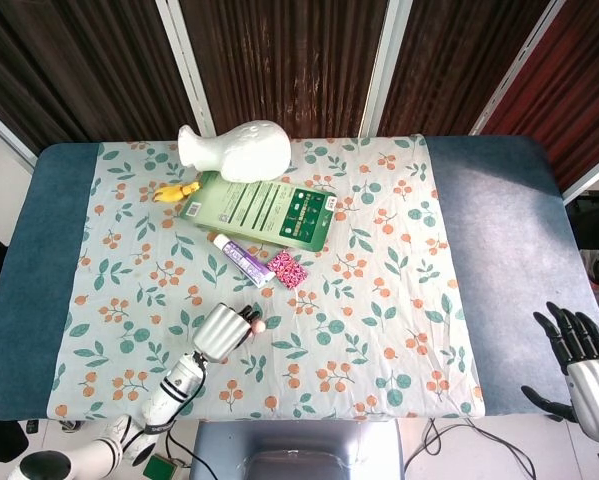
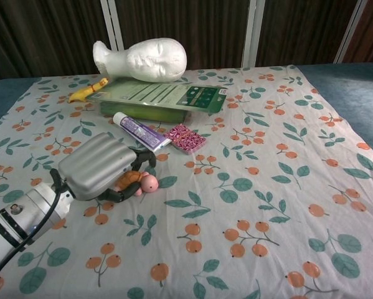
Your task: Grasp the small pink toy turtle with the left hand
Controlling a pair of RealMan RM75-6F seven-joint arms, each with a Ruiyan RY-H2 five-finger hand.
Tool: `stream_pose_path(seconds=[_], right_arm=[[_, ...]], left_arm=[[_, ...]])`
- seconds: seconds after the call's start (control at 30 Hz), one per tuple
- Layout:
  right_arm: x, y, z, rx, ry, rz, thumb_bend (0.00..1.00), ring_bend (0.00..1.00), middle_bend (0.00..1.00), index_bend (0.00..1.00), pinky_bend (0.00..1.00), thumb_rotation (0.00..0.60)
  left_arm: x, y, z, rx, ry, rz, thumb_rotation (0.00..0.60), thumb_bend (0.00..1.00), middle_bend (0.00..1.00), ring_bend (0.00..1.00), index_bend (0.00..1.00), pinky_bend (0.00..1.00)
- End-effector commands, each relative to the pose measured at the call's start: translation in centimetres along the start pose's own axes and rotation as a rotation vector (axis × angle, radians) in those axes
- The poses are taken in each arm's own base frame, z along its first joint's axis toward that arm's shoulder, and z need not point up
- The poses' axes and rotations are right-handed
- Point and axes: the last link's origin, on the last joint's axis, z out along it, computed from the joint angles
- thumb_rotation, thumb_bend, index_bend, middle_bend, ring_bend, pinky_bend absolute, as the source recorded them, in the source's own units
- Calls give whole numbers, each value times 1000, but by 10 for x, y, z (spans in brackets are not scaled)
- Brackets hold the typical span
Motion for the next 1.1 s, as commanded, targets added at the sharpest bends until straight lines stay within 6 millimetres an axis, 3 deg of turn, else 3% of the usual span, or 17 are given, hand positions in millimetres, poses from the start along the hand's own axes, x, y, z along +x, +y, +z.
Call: stream_pose_path(seconds=[0.03, 0.23, 0.37, 0.47, 0.6, 0.73, 0.93, 1.1], right_arm=[[0, 0, 0, 1, 0, 1, 173, 0, 0, 0, 0, 600], [0, 0, 0, 4, -4, 2, 173, 0, 0, 0, 0, 600], [1, 0, 0, 2, 1, 3, 173, 0, 0, 0, 0, 600], [1, 0, -1, 2, 2, 3, 173, 0, 0, 0, 0, 600], [1, 0, -1, 4, 0, 2, 173, 0, 0, 0, 0, 600], [1, 0, -1, 3, 2, 3, 173, 0, 0, 0, 0, 600], [1, 0, -1, 4, 1, 3, 173, 0, 0, 0, 0, 600], [1, 0, -1, 4, 3, 2, 173, 0, 0, 0, 0, 600]], left_arm=[[-1, -1, 0, 2, -14, -2, 600, 345, 248, 1000, 232, 1000], [0, -1, 0, -1, -23, -4, 600, 335, 258, 1000, 239, 1000], [-1, -3, 0, 5, -34, -9, 600, 335, 374, 1000, 387, 1000], [-2, -4, 0, 11, -34, -6, 600, 337, 523, 1000, 500, 1000], [0, -3, 2, 21, 3, -31, 600, 363, 799, 1000, 746, 1000], [4, -3, 3, 15, 58, -46, 600, 392, 910, 1000, 862, 1000], [1, -2, 2, 11, 65, -54, 600, 388, 895, 1000, 848, 1000], [-3, -5, 1, 12, 33, -56, 600, 358, 586, 1000, 449, 1000]])
